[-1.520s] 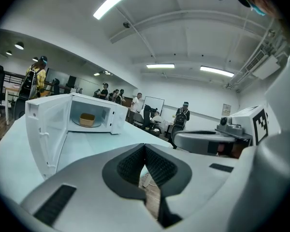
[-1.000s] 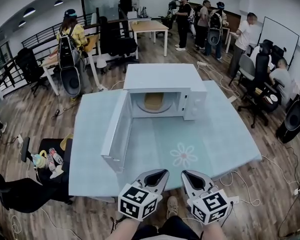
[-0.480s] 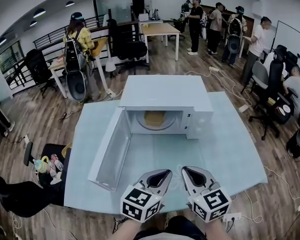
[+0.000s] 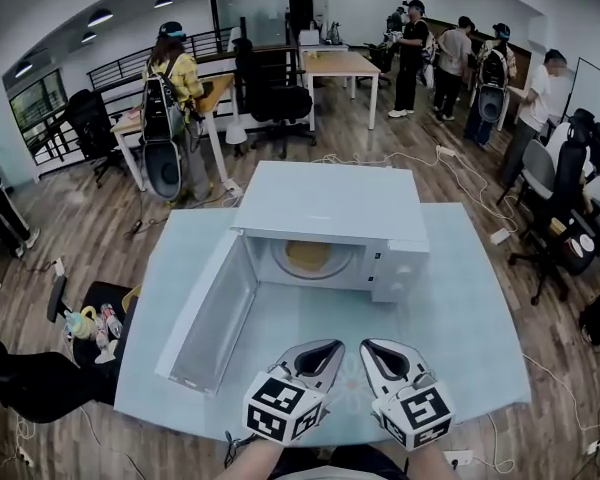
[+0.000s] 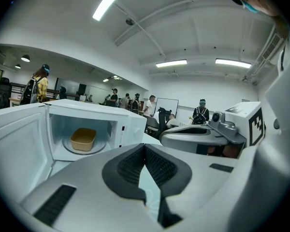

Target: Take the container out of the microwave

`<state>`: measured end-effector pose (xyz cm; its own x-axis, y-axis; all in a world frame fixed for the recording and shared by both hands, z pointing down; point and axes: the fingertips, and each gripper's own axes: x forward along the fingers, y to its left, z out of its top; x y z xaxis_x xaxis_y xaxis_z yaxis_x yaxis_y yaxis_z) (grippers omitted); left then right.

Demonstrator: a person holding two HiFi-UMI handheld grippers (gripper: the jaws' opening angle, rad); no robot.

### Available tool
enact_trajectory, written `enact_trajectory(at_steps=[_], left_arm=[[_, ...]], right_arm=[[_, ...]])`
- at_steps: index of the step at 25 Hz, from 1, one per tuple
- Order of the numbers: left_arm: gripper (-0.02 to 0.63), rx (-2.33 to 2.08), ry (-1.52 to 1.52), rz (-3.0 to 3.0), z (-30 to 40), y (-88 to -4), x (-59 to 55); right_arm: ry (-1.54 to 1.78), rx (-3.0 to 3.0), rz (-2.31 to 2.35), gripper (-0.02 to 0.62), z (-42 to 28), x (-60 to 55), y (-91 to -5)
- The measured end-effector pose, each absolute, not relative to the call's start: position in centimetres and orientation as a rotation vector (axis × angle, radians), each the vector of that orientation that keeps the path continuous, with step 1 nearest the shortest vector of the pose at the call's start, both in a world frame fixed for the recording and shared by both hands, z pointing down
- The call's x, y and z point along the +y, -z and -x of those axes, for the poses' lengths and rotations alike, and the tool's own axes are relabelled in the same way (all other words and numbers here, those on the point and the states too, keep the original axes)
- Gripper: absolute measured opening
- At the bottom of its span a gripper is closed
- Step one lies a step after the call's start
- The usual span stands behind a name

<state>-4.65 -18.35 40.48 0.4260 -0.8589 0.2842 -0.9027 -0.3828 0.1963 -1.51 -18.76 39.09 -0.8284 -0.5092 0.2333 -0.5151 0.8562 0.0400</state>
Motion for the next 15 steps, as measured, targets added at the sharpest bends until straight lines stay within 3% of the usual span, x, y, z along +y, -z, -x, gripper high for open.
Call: enact_trajectory(at_steps=[15], left_arm=[[0.012, -1.547, -0.287, -2.332, 5.5, -41.6, -21.6]], right_arm=[[-0.174, -2.790, -0.792, -0.002, 1.2, -21.5, -41.2]])
